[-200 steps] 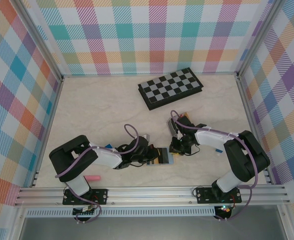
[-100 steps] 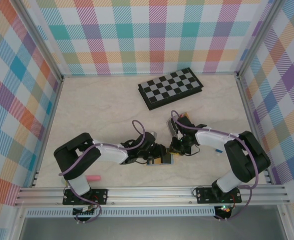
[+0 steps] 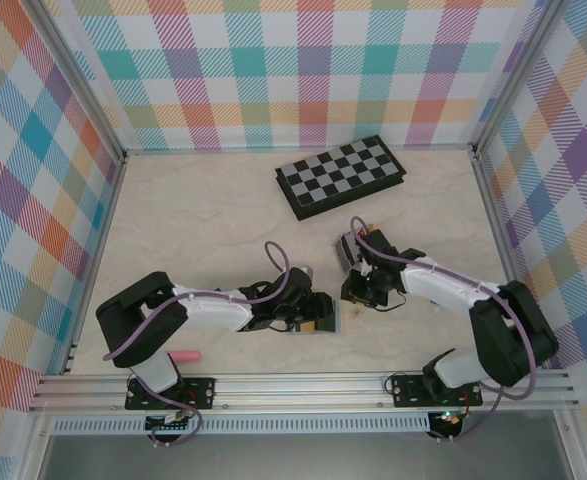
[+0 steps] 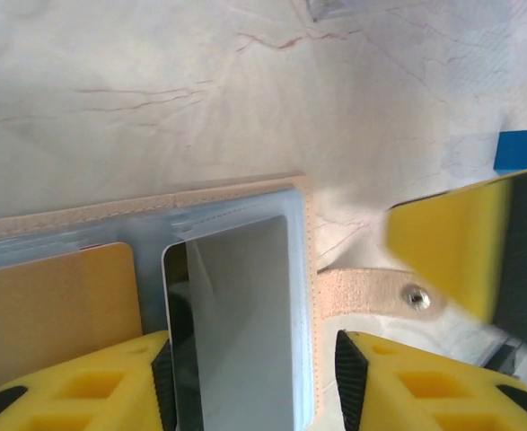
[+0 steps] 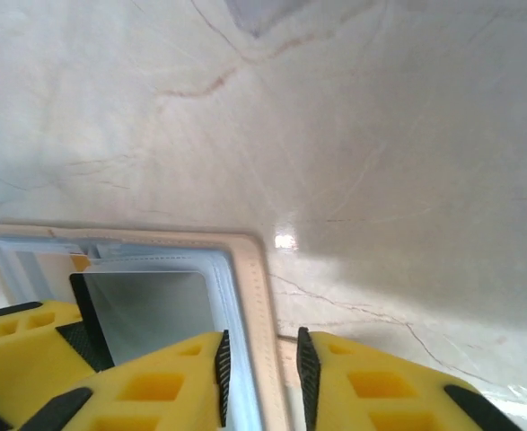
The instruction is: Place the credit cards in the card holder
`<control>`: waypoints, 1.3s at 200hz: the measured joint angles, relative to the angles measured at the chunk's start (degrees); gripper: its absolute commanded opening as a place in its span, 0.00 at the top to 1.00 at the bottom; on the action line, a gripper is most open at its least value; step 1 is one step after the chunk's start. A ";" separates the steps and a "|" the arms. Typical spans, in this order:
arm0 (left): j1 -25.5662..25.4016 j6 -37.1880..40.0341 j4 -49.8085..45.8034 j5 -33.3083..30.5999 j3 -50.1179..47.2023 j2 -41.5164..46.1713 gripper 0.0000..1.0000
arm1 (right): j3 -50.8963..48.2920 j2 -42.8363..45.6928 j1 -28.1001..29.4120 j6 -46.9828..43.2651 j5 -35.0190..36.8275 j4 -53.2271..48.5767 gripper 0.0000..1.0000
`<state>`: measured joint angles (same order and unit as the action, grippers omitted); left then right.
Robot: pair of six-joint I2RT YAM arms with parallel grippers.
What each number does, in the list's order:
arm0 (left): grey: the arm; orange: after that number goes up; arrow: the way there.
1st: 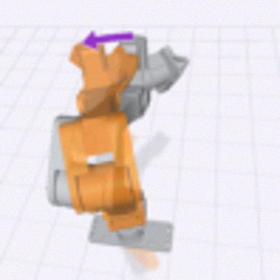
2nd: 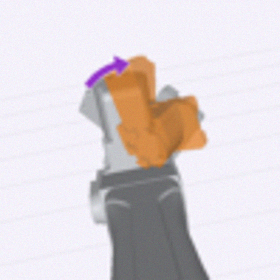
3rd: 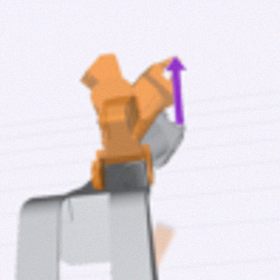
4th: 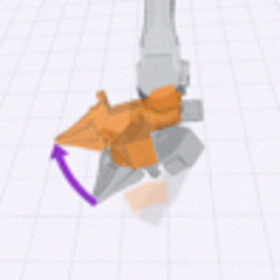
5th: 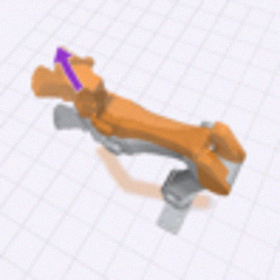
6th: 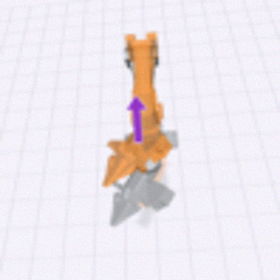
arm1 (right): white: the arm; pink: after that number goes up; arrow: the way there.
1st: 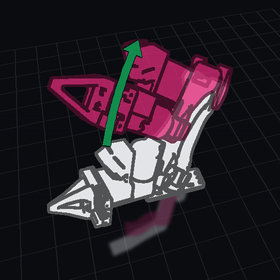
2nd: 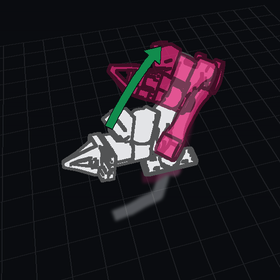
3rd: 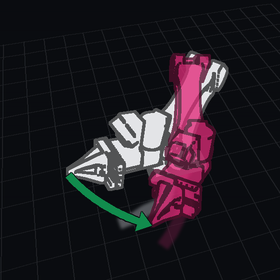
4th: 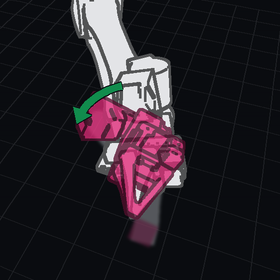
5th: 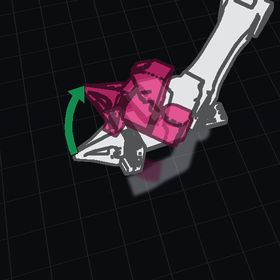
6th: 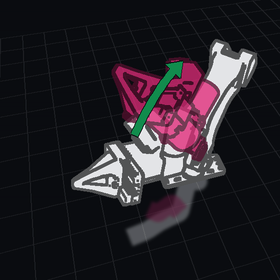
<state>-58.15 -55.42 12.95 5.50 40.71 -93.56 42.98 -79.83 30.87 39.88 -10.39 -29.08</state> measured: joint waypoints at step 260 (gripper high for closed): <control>7.34 0.79 -9.86 -4.44 3.80 5.86 0.27 | 27.74 -12.61 -6.75 -21.33 13.92 -14.78 0.67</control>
<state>-50.81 -54.63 3.09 1.06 44.51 -87.70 70.72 -92.44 24.12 18.55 3.53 -43.86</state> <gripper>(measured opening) 0.723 0.334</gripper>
